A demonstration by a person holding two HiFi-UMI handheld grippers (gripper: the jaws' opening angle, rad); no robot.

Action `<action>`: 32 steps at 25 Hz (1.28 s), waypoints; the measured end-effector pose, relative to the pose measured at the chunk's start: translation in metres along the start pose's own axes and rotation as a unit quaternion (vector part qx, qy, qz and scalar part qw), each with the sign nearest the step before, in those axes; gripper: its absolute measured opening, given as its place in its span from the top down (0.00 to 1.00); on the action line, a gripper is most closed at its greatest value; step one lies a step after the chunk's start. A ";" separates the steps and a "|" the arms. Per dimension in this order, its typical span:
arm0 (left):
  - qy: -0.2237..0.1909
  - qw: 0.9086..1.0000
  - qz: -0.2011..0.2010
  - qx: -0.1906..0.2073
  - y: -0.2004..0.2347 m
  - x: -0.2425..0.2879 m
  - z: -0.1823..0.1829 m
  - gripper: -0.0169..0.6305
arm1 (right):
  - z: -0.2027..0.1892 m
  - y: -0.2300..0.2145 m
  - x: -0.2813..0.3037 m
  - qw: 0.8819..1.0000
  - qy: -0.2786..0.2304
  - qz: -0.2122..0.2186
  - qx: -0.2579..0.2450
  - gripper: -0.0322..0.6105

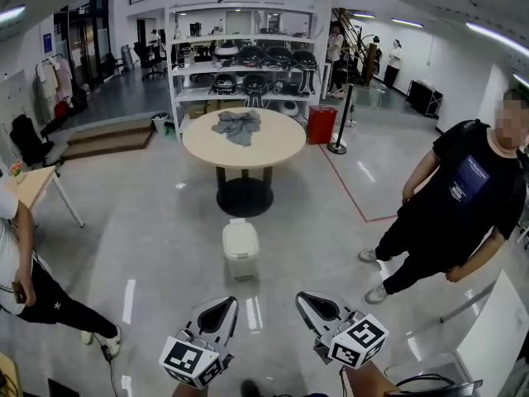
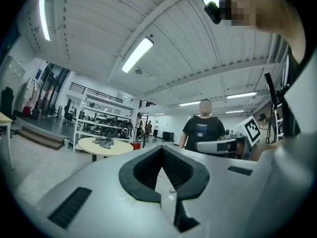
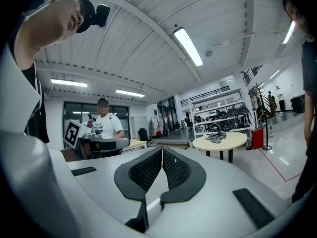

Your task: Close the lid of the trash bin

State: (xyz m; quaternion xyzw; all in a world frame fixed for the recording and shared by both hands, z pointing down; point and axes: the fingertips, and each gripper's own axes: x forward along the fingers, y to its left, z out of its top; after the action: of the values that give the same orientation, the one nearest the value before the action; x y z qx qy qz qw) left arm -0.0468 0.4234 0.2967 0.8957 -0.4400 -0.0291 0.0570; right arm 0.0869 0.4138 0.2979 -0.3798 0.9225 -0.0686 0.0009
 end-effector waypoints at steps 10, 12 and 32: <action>0.004 1.000 0.020 -0.011 -0.133 -0.033 -0.014 0.98 | -0.012 0.020 -0.126 1.000 -0.006 0.025 -0.015 0.93; 0.009 1.000 0.023 -0.018 -0.162 -0.034 -0.030 0.98 | -0.022 0.019 -0.152 0.999 -0.003 0.030 -0.016 0.93; 0.015 1.000 -0.006 0.013 -0.252 -0.181 -0.028 0.98 | -0.025 0.127 -0.267 0.999 -0.025 -0.034 -0.007 0.94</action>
State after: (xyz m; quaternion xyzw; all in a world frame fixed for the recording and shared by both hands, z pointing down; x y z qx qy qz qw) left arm 0.0438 0.7217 0.2930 0.8992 -0.4344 -0.0106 0.0516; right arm 0.1864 0.6928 0.2928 -0.4126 0.9092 -0.0526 0.0189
